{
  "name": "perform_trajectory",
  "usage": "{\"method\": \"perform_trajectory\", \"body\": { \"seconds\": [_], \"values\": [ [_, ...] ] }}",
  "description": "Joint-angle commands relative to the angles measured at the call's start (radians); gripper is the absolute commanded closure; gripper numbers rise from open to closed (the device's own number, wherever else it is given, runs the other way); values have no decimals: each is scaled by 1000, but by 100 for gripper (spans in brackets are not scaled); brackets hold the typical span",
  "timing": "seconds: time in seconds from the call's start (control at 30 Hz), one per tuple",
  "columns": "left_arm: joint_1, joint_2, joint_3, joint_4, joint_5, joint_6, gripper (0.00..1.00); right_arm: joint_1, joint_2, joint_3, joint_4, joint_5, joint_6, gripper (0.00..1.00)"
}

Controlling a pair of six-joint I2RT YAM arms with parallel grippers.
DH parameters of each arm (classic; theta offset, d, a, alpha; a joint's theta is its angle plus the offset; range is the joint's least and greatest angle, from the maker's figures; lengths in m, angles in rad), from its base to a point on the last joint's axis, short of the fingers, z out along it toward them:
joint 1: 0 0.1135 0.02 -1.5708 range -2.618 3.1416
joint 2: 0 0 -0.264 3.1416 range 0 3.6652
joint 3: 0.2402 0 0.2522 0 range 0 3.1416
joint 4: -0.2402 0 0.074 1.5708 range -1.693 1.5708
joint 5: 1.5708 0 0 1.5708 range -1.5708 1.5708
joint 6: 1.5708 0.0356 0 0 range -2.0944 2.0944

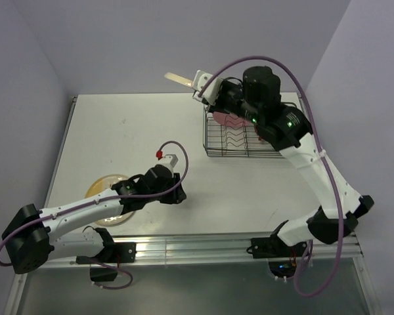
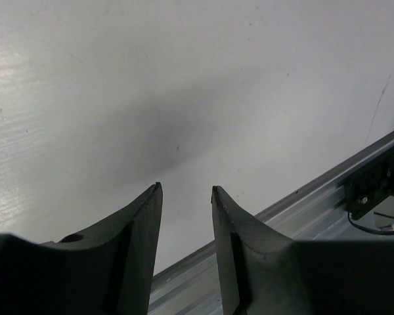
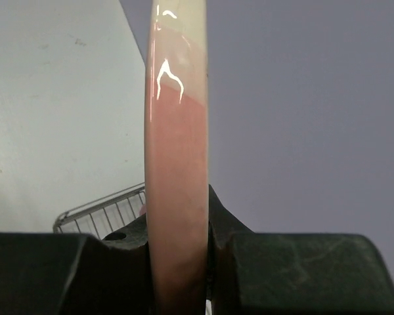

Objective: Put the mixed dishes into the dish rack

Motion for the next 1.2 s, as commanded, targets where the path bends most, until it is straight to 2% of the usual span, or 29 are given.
{"method": "perform_trajectory", "body": {
  "seconds": [0.0, 0.3, 0.47, 0.73, 0.83, 1.17],
  "values": [
    [43, -13, 18, 75, 17, 28, 58, -52, 82, 200, -90, -126, -162, 100],
    [224, -13, 47, 46, 45, 131, 58, -150, 91, 192, -289, -255, -315, 100],
    [331, -22, 41, 46, 58, 134, 59, -303, 139, 184, -341, -328, -340, 100],
    [359, 42, 76, 65, 2, 141, 59, -394, 229, 106, -292, -307, -390, 100],
    [372, 77, 70, 101, 22, 137, 59, -432, 266, 123, -312, -359, -412, 100],
    [429, 151, 67, 155, 60, 151, 59, -482, 397, 138, -300, -353, -430, 100]
  ]
}}
